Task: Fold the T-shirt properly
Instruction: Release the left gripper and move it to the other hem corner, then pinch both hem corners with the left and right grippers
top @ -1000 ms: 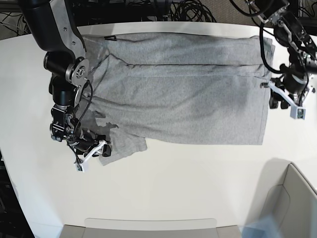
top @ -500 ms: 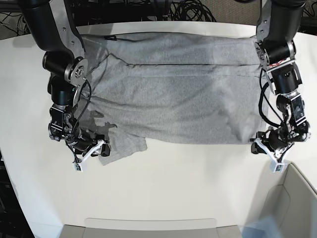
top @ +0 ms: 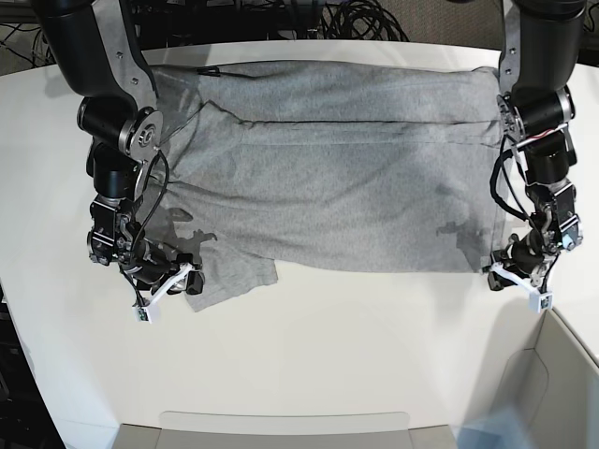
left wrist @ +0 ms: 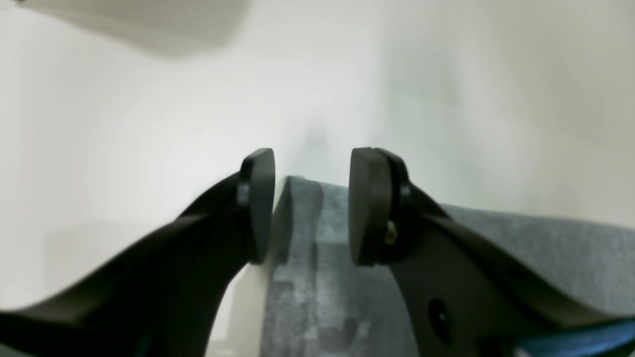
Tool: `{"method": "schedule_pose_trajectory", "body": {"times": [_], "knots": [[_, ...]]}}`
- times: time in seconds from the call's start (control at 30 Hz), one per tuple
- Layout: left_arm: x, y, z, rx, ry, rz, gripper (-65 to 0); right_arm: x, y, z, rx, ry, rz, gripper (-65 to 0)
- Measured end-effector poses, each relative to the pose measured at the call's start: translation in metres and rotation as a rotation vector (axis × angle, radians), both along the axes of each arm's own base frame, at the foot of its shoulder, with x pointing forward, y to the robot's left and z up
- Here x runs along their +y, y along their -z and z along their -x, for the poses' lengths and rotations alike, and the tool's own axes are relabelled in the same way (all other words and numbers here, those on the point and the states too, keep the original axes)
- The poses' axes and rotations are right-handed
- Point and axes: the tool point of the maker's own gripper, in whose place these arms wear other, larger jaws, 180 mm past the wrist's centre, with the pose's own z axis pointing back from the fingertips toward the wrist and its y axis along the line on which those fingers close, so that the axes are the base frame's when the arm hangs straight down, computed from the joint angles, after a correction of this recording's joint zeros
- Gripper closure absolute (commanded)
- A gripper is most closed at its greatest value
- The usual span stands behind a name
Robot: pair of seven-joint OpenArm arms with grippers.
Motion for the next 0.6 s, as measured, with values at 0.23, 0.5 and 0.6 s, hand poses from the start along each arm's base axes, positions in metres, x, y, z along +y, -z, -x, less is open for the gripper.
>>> {"method": "schedule_pose_trajectory", "body": {"times": [0.23, 0.5, 0.6], "knots": [[0.002, 0.024, 0.018, 0.073, -0.011, 0.034, -25.6, 0.0, 0.0, 0.0, 0.0, 0.0, 0.0, -28.0], [-0.019, 0.034, 0.021, 0.118, 0.124, -0.029, -28.5, 0.0, 0.0, 0.0, 0.0, 0.0, 0.0, -28.0], [-0.021, 0.035, 0.02, 0.103, 0.123, -0.024, -28.5, 0.0, 0.0, 0.0, 0.0, 0.0, 0.0, -27.8]]}}
